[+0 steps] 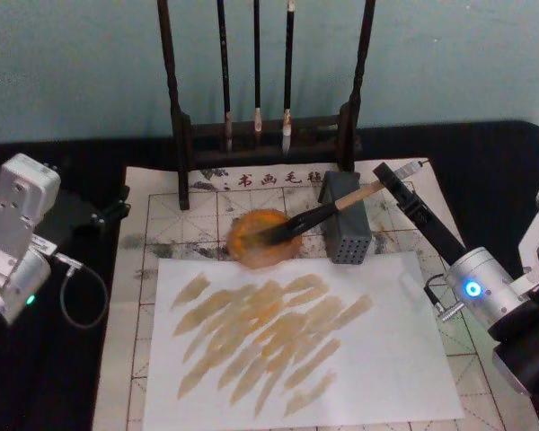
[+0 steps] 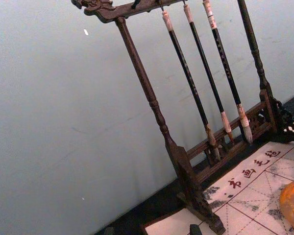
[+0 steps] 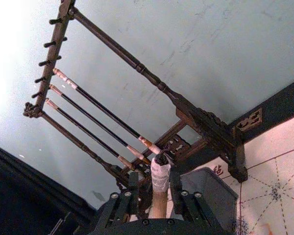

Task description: Pick up the brush from the inkstone, write on the paper, then place the brush back to its original position.

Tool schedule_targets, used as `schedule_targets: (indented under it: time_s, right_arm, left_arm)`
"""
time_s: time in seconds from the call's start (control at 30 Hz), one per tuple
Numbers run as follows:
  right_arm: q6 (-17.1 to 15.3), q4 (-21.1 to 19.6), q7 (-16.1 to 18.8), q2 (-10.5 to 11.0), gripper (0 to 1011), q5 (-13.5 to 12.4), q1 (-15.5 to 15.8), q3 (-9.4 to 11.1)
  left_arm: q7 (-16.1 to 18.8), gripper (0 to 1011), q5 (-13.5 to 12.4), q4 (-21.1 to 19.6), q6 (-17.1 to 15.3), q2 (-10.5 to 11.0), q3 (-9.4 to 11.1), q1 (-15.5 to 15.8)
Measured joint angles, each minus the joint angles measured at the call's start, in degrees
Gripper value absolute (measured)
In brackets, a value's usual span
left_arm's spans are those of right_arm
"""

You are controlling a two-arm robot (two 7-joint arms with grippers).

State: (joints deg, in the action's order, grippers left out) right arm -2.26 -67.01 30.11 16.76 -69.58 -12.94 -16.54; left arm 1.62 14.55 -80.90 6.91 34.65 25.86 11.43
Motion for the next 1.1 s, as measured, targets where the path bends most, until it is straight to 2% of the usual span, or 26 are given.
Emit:
schedule_targets:
  time_s: [0.23,0.3,0.93,1.1]
  right_arm:
    - [0.00,0.00,0.00,0.00,211,0.01,0.00,0.00]
    - [0.00,0.00,0.00,0.00,181,0.01,0.00,0.00]
    - [0.00,0.00,0.00,0.00,181,-0.01,0.00,0.00]
    - [-0.22,-0.91,1.49,0.80,181,-1.60,0.20,-0.12]
  left_arm:
    - [0.00,1001,0.00,0.00,0.00,0.00,0.00,0.00]
    - [0.00,1001,0.00,0.00,0.00,0.00,0.00,0.00]
    - [0.00,1001,0.00,0.00,0.00,0.00,0.00,0.00]
    - [0.00,1001,0.00,0.00,0.00,0.00,0.00,0.00]
